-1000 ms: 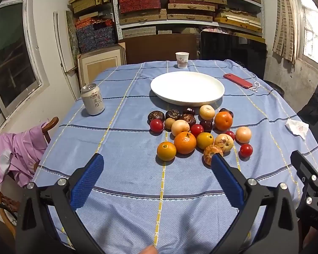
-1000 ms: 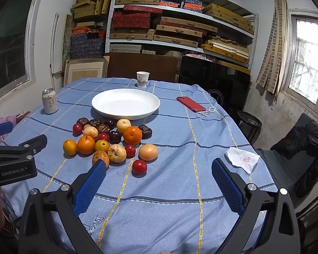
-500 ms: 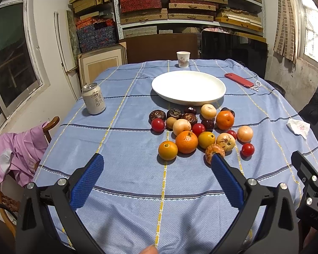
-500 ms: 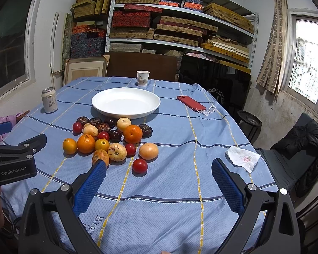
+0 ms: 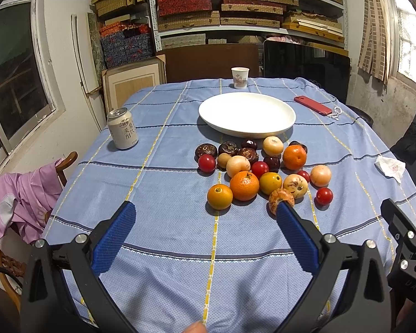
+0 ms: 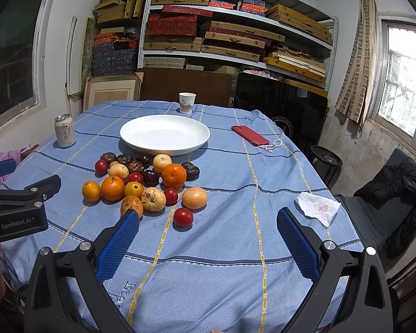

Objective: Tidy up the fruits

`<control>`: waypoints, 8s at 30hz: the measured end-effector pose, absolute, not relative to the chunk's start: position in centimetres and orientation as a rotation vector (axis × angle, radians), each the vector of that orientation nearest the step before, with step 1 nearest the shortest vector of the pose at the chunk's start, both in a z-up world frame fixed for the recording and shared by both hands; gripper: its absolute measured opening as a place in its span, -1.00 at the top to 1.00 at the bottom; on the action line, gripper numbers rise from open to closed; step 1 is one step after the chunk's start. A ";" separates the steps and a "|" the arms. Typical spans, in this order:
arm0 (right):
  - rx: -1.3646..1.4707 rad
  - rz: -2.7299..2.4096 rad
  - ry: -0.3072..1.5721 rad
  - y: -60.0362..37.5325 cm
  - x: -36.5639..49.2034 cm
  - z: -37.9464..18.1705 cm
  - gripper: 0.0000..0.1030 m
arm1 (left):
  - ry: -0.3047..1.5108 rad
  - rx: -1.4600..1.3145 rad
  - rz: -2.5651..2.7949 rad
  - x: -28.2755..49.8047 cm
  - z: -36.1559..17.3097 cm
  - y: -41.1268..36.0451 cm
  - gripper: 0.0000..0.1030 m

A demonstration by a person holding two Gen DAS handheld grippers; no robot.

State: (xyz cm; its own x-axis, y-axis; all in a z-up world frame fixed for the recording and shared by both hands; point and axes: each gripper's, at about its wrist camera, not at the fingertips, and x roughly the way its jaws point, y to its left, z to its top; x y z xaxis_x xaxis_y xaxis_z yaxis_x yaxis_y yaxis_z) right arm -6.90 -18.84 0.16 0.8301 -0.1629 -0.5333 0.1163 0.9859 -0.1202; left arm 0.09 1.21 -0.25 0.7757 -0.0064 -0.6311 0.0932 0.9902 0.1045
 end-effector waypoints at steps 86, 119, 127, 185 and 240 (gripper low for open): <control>-0.105 0.009 0.836 -21.8 3.9 -5.4 -0.93 | 0.975 0.148 -0.261 12.7 -10.2 1.0 0.01; -0.174 0.152 1.096 -21.2 12.7 -9.5 0.12 | 0.896 0.083 -0.359 11.4 -9.5 1.5 0.29; -0.134 0.205 1.034 -21.7 11.9 -8.9 0.12 | 0.897 0.086 -0.352 11.4 -9.5 1.5 0.29; -0.111 0.192 0.822 -22.7 13.7 0.6 -0.33 | 0.744 0.040 -0.378 20.2 0.7 2.5 -0.91; -0.077 0.191 0.814 -23.7 1.8 -5.7 0.41 | 0.889 0.266 -0.407 9.7 -9.8 -7.3 -0.29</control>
State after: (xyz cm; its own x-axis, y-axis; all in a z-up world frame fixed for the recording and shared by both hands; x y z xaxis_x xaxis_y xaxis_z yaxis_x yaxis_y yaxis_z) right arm 1.77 -23.71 -5.65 0.6703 0.1394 -0.7289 -0.1987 0.9801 0.0046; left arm 9.74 -7.27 -9.80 0.5615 -0.2326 -0.7941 0.4494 0.8915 0.0567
